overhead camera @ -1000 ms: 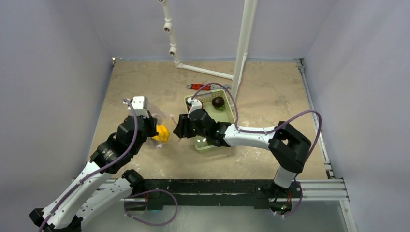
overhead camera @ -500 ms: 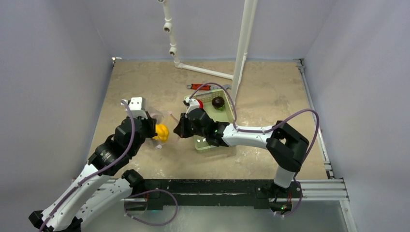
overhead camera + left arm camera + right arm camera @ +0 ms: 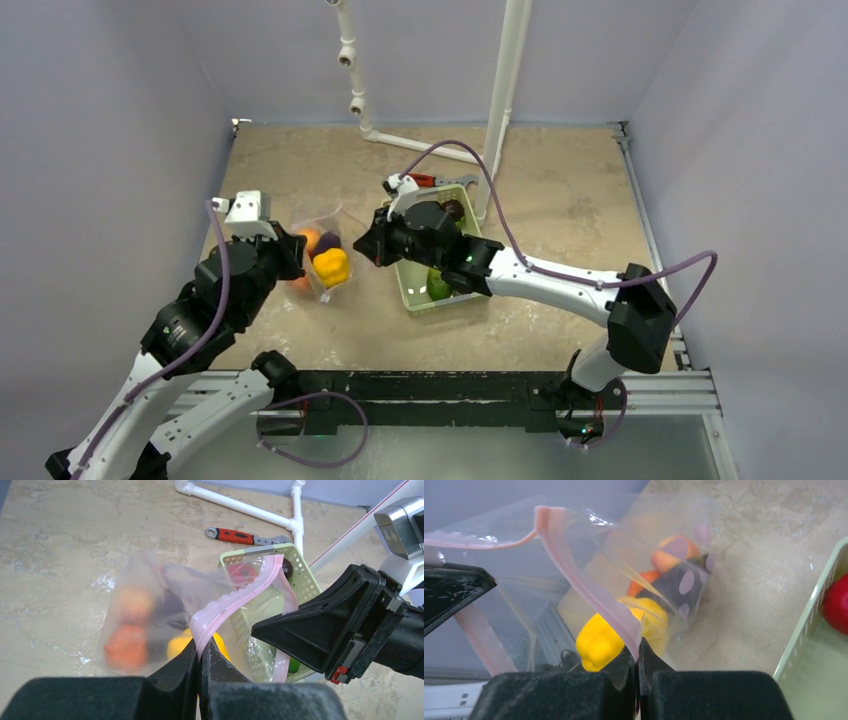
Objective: Place the food in the zip-top bag and seal the zipper
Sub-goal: Adjust the zipper food storage bag at the center of the board.
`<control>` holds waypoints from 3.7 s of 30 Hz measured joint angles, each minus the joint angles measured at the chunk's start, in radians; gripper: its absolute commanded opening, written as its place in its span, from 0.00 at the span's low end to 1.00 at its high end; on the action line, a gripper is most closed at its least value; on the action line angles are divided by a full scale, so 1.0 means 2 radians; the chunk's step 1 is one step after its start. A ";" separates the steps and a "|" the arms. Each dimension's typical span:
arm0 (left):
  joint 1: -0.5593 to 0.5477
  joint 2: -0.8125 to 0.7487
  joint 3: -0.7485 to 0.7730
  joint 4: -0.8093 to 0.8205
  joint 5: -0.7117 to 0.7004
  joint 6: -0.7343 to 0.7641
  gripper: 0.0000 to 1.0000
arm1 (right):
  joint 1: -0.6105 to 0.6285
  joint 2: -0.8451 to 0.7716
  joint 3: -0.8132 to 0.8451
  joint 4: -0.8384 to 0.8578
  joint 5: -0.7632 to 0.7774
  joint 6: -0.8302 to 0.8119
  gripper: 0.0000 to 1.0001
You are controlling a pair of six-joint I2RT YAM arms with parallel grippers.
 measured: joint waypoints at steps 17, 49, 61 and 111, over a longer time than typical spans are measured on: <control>0.000 0.023 0.089 -0.088 0.098 -0.023 0.05 | 0.014 -0.078 0.085 -0.118 -0.065 -0.095 0.00; 0.000 -0.015 0.044 0.023 0.090 -0.052 0.00 | 0.012 -0.105 0.076 -0.109 0.041 -0.070 0.00; 0.000 0.070 -0.113 0.041 0.111 -0.077 0.00 | -0.001 0.025 -0.012 -0.092 0.016 -0.045 0.00; 0.000 0.046 0.078 -0.008 -0.078 0.052 0.00 | -0.002 0.070 0.092 -0.042 0.027 -0.047 0.00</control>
